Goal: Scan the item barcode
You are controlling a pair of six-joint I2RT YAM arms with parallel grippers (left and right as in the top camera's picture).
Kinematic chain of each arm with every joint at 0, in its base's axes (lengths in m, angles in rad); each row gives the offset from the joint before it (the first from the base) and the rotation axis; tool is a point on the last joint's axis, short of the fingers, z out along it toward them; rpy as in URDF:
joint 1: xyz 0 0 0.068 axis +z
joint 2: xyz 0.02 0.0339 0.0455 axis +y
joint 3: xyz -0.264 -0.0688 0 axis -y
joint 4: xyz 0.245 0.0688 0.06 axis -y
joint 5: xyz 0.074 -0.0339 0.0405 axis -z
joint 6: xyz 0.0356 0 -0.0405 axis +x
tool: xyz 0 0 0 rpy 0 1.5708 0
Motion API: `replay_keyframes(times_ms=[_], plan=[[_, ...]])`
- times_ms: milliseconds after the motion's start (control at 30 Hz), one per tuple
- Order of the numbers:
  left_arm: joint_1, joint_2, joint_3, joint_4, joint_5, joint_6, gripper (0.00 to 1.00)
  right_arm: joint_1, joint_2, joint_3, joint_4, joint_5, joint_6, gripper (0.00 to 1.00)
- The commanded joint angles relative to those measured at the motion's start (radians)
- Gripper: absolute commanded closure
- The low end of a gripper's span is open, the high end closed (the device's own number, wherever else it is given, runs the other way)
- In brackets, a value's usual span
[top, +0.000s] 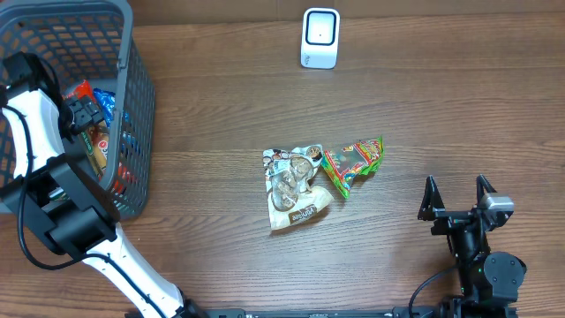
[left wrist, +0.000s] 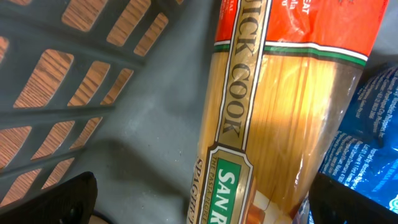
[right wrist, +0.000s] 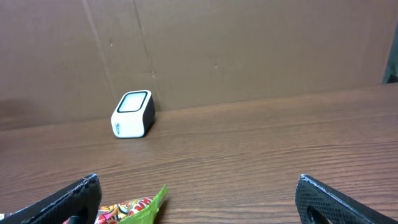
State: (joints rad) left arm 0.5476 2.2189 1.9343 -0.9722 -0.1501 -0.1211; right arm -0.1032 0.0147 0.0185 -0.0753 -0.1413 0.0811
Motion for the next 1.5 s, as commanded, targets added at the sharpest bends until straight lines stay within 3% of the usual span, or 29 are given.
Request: replay_keyframes(times_ms=[0,933,1300,1333,1400,1467], plan=[[-0.005,0.018,-0.002,0.005,0.022,0.009,0.01,-0.003,-0.01,-0.011,0.003,0.009,-0.003,0.0],[-0.037,0.117,-0.002,-0.004,0.039,0.009,0.09,-0.003,-0.01,-0.011,0.003,0.009,-0.003,0.0],[-0.047,0.159,-0.016,0.001,0.044,0.009,0.39,-0.003,-0.01,-0.011,0.003,0.009,-0.003,0.0],[-0.047,0.164,-0.016,0.0,0.044,0.009,0.45,-0.003,-0.01,-0.011,0.003,0.009,-0.003,0.0],[-0.051,0.171,-0.016,0.0,0.044,0.009,0.68,-0.003,-0.01,-0.011,0.003,0.009,-0.003,0.0],[-0.053,0.175,-0.016,0.0,0.047,0.009,0.82,-0.003,-0.01,-0.011,0.003,0.009,-0.003,0.0]])
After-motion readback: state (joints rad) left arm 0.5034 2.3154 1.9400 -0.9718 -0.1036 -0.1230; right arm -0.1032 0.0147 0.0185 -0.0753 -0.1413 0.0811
